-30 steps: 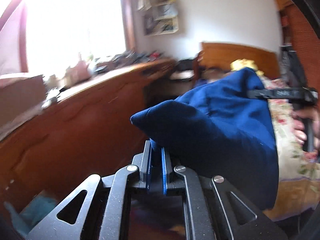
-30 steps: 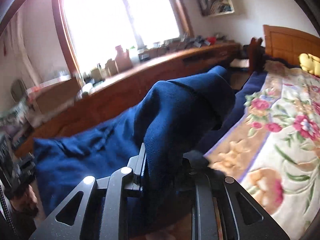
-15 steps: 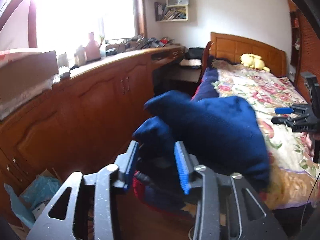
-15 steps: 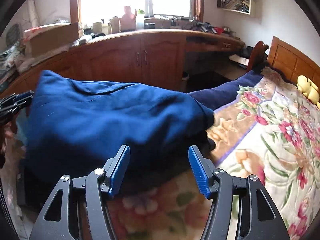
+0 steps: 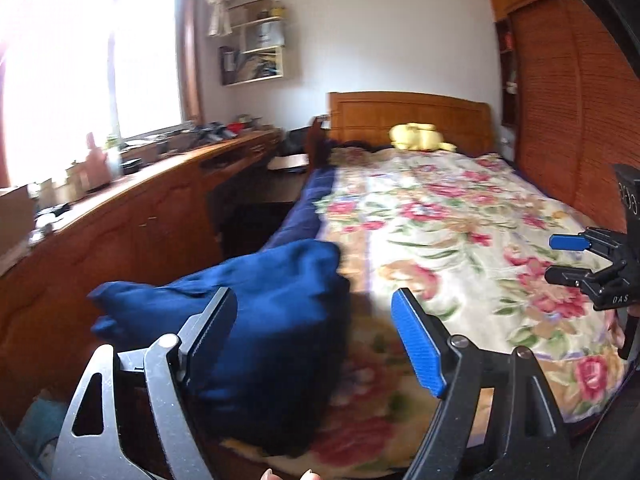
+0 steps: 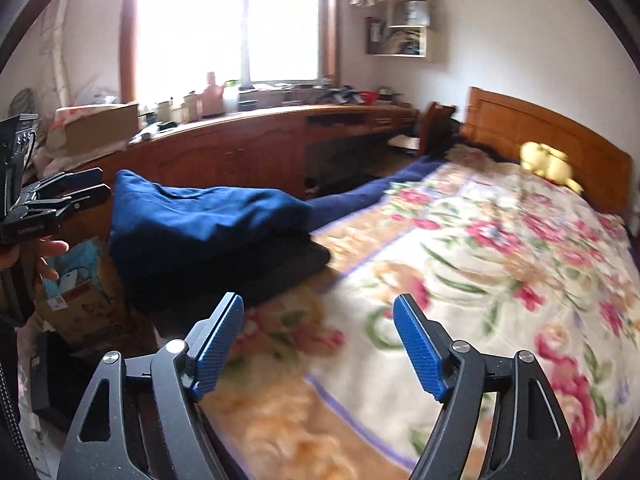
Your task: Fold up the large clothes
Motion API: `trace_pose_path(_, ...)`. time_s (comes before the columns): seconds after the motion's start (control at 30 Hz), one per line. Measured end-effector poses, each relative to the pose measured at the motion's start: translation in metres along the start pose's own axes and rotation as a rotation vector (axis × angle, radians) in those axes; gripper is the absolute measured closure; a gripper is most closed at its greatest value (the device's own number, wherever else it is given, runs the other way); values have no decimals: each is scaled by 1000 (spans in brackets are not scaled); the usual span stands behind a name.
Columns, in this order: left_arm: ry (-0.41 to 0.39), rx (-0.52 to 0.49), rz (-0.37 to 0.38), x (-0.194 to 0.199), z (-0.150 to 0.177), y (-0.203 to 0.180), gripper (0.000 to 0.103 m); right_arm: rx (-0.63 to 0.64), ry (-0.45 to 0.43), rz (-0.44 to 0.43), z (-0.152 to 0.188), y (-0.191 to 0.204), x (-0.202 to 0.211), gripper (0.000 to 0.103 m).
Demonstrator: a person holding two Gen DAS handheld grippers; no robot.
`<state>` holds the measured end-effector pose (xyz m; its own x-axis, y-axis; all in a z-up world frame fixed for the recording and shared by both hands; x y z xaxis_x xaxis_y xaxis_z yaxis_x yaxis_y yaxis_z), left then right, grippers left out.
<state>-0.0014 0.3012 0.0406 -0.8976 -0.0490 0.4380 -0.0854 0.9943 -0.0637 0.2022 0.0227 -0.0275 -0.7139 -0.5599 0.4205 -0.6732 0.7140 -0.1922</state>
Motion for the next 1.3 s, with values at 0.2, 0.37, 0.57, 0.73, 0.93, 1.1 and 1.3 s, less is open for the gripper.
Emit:
trace_pose_path(0.2, 30, -18, 128, -41, 7, -72, 22, -52, 25, 104, 37, -39, 29, 20)
trace_pose_path(0.37, 54, -53, 168, -67, 15, -128, 22, -99, 30, 195, 60, -59, 55, 20)
trace_pose_path(0.57, 94, -51, 223, -90, 29, -185, 22, -167, 37, 264, 87, -77, 83, 20)
trace_pose_path(0.73, 109, -33, 234, -103, 39, -226, 22, -227, 37, 319, 107, -88, 112, 20)
trace_pose_path(0.93, 119, -21, 313, -111, 47, -275, 22, -311, 45, 384, 121, -102, 133, 20)
trace_pose_path(1.1, 103, -35, 335, -108, 41, -306, 22, -363, 25, 434, 121, -108, 152, 20)
trace_pose_path(1.3, 35, -55, 341, -84, 17, -329, 22, -396, -55, 485, 108, -99, 186, 20)
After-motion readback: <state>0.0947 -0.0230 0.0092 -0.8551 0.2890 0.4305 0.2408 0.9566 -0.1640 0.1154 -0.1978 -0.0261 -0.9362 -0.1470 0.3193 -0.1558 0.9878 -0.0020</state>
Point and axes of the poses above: each gripper's, at about its wrist camera, not at the fingertips, and x roughly against the way its jaws point, y to its left, z to its underside, the point moved 4 cm from there along -x, roughly the way its jaws point, and after that the axes turned 13 degrees about z, right-handed, at the moved point
